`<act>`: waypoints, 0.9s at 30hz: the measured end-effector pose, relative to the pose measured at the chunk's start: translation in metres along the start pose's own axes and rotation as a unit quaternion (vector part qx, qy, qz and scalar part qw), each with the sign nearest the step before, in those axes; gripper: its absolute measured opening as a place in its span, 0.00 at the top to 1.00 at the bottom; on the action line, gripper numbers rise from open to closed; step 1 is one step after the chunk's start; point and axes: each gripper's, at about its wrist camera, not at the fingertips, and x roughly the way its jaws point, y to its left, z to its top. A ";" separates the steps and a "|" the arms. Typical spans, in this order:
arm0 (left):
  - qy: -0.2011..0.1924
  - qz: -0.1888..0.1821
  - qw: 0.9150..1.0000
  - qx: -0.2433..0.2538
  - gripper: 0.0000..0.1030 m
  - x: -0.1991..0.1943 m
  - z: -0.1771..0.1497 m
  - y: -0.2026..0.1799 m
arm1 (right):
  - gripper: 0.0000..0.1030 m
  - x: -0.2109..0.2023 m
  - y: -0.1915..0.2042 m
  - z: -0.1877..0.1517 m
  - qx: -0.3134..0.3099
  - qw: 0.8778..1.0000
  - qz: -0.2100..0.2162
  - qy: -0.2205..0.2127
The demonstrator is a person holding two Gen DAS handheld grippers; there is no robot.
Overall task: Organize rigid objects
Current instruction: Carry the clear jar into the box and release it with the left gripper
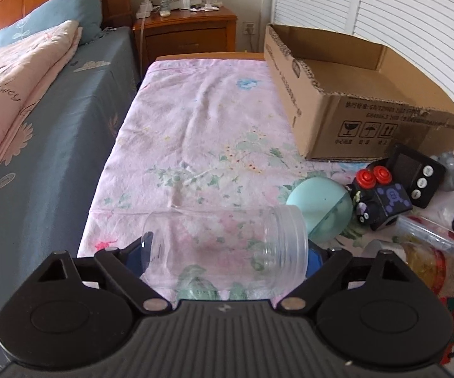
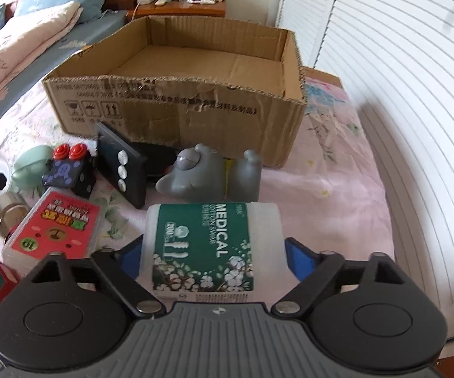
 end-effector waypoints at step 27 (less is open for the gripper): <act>-0.029 -0.079 0.987 0.140 0.13 -0.052 0.065 -0.042 | 0.16 -0.050 -0.019 0.001 -0.018 0.998 0.063 -0.017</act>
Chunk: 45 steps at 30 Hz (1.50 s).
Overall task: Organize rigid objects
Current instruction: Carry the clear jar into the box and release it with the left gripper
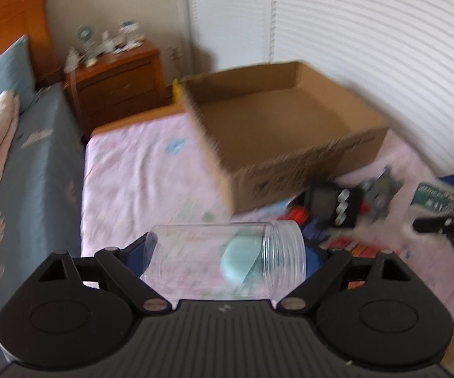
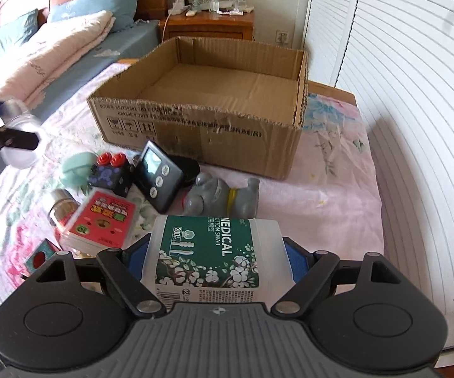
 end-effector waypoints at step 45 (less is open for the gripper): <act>-0.071 0.017 0.997 0.022 0.02 0.018 0.035 -0.010 | 0.16 -0.001 -0.016 0.117 0.027 0.997 -0.006 -0.076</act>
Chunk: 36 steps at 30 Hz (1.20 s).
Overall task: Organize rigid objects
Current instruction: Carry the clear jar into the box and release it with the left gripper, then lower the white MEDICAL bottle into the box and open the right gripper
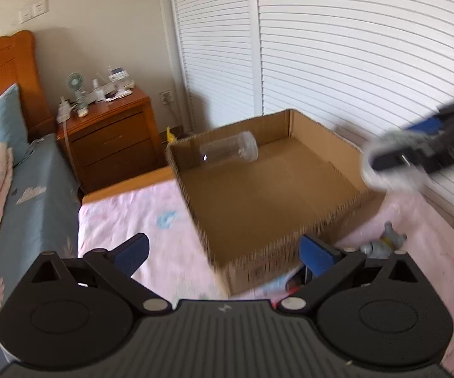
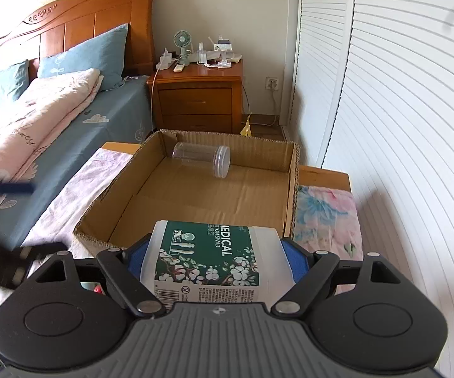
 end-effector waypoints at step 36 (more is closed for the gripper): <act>0.016 0.019 0.997 -0.070 0.02 -0.038 -0.072 0.011 | 0.00 0.092 0.006 0.076 -0.006 0.998 -0.055 0.018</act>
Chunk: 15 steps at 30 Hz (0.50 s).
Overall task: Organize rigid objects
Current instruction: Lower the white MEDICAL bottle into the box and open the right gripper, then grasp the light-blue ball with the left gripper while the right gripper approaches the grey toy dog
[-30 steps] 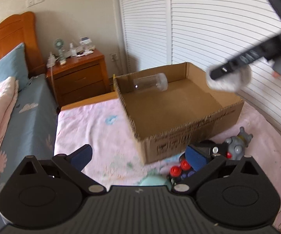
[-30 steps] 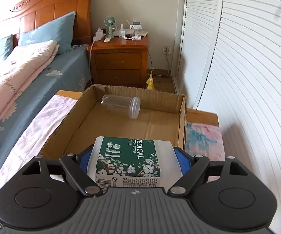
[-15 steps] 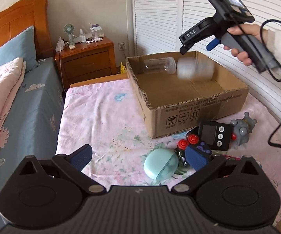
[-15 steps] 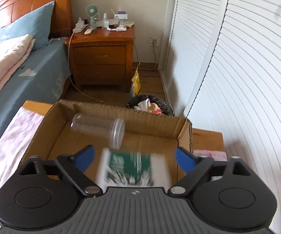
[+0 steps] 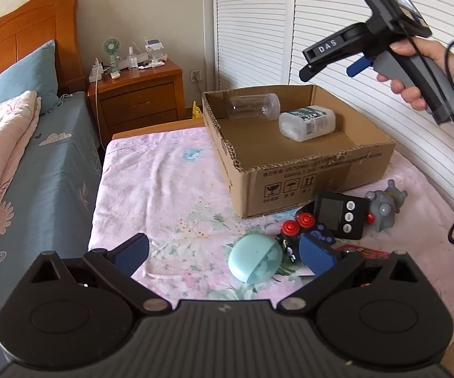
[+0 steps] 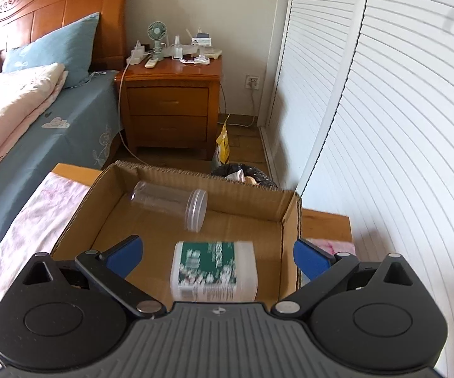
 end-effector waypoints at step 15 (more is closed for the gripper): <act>0.015 -0.003 1.000 0.001 0.02 -0.002 -0.017 -0.002 | 0.00 -0.068 0.022 -0.097 -0.033 0.999 0.008 -0.018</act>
